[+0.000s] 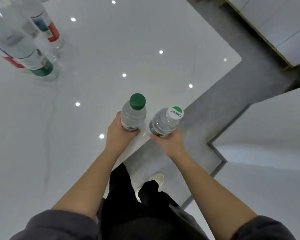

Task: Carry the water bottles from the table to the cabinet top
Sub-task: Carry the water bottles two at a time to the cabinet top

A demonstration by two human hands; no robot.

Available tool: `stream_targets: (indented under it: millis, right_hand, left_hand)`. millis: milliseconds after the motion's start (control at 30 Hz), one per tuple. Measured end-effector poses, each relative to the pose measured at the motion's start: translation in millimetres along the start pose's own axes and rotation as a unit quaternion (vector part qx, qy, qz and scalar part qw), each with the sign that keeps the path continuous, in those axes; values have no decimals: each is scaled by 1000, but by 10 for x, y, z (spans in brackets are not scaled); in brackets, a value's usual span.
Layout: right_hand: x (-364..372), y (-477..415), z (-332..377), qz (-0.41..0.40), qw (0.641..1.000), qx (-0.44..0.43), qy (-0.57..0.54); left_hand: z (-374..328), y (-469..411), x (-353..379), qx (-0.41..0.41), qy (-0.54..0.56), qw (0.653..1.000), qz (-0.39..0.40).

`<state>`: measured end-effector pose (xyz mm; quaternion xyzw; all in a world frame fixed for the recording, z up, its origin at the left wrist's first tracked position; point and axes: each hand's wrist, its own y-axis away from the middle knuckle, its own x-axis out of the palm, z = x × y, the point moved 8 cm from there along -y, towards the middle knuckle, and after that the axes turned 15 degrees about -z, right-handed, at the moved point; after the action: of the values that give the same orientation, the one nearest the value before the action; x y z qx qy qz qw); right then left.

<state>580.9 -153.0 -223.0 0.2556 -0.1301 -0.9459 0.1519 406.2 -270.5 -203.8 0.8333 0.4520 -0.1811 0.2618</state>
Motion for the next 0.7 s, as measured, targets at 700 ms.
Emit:
stream_targets:
  millis: [700]
  right_hand:
    - [-3875,932,162,-399,895,-25,-196]
  left_hand:
    - [-2877,2277,2020,268,133,904,304]
